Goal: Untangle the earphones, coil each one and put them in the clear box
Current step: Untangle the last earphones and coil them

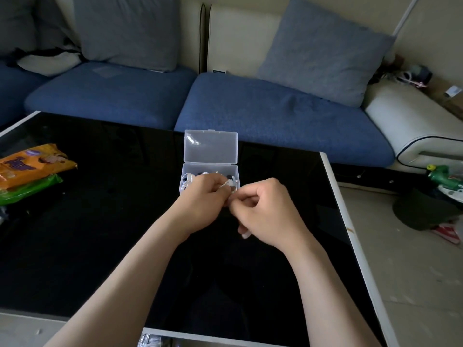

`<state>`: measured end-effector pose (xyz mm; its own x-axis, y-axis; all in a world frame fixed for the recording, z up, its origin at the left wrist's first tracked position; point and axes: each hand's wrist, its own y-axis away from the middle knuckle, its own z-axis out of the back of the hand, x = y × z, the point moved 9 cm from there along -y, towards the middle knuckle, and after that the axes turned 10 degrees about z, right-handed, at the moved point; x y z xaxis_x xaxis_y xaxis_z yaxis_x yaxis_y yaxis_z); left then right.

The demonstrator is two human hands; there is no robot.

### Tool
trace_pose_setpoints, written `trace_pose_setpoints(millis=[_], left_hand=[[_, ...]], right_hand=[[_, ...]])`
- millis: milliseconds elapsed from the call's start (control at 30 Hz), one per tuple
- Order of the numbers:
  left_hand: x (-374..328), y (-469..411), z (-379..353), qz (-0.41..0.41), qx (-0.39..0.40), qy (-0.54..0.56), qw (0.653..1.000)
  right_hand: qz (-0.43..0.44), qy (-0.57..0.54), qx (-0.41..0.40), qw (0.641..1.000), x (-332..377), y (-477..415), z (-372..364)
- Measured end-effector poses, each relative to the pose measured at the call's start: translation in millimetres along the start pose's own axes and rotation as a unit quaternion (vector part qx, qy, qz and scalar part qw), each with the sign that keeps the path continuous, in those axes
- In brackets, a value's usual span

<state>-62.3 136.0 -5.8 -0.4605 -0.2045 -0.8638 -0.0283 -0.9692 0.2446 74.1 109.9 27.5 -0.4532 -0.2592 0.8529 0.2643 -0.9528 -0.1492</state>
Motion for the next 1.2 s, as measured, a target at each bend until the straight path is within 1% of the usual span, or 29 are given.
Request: trace_pose_setpoints(millis=[100, 233, 300, 333, 400, 500, 633, 767, 833, 933, 1033, 1200], left_hand=[[2.3, 0.7, -8.3, 0.025, 0.044, -0.003, 0.999], [-7.9, 16.8, -23.0, 0.024, 0.138, 0.000, 0.990], [-17.0, 24.1, -27.2, 0.007, 0.179, 0.012, 0.984], [-20.4, 25.4, -28.4, 0.000, 0.196, 0.041, 0.980], [-20.9, 21.8, -27.0, 0.013, 0.212, 0.132, 0.968], [-21.5, 19.1, -24.5, 0.015, 0.216, 0.212, 0.953], [-20.2, 16.7, -20.6, 0.011, 0.189, 0.232, 0.954], [-12.9, 11.0, -17.4, 0.030, 0.147, 0.271, 0.951], [-12.3, 9.7, -16.3, 0.035, 0.146, 0.287, 0.946], [-12.6, 9.3, -14.2, 0.047, 0.156, 0.305, 0.938], [-10.0, 9.7, -13.3, 0.066, 0.164, 0.328, 0.928], [-10.9, 12.2, -12.8, 0.052, 0.164, 0.322, 0.931]], right_hand=[[0.032, 0.028, -0.081, 0.996, -1.2, -1.5, 19.4], [0.064, 0.041, -0.154, 0.985, -5.5, -2.1, 36.6], [0.059, 0.017, -0.167, 0.984, -11.6, -3.8, 40.3], [0.048, 0.002, -0.166, 0.985, -16.2, -4.6, 40.7], [0.010, -0.033, -0.144, 0.989, -25.6, -5.1, 36.6], [-0.053, -0.110, -0.088, 0.989, -31.9, -2.7, 20.6], [-0.082, -0.184, -0.090, 0.975, -32.0, -2.2, 16.7], [-0.073, -0.208, -0.066, 0.973, -29.1, -5.1, 10.5], [-0.057, -0.219, -0.044, 0.973, -24.4, -5.3, 6.5], [-0.019, -0.181, -0.027, 0.983, -18.7, -4.8, 6.2], [-0.035, -0.180, -0.036, 0.982, -24.2, -4.0, 7.6], [-0.047, -0.206, -0.059, 0.976, -29.1, -2.7, 12.7]])
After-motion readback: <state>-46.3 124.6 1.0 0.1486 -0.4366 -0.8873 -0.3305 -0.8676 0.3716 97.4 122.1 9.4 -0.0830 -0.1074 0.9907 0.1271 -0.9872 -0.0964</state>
